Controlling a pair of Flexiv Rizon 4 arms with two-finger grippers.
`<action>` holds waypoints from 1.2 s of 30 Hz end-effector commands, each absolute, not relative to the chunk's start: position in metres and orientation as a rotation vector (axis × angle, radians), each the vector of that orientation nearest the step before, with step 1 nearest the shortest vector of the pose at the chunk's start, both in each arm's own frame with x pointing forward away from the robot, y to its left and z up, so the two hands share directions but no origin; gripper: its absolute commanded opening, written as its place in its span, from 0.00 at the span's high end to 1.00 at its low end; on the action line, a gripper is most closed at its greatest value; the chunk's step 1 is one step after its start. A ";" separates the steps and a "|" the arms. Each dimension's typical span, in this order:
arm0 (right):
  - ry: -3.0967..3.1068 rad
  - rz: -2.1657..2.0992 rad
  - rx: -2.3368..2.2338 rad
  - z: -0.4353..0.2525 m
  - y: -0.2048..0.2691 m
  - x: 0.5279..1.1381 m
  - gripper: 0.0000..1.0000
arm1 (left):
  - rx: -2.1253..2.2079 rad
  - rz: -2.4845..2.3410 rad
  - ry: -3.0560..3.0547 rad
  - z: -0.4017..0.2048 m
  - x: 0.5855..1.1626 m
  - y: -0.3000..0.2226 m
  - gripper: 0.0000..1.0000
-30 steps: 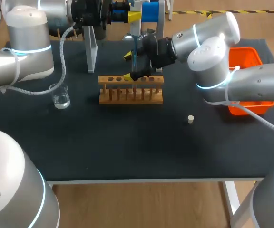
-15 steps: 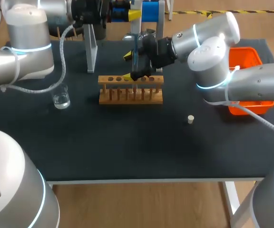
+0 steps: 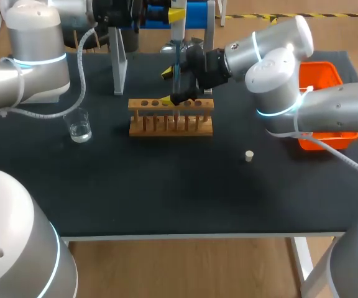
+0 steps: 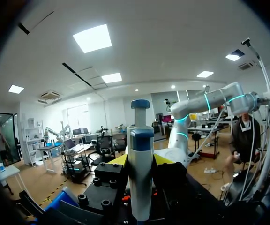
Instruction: Invert the test tube, pick up the pipette, mount the tip to pipette, aspirate from beaker and dispense into the tube, eject the tip, return the pipette, and cap with the stopper.
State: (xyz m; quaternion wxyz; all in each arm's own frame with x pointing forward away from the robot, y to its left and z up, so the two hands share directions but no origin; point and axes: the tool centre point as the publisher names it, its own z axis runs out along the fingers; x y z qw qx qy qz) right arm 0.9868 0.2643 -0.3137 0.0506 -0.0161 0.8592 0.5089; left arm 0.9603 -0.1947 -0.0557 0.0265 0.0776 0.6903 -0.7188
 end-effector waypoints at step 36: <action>2.620 1.548 -0.052 -0.314 0.264 0.988 0.00 | 0.191 -2.220 2.170 -0.030 0.953 -0.204 1.00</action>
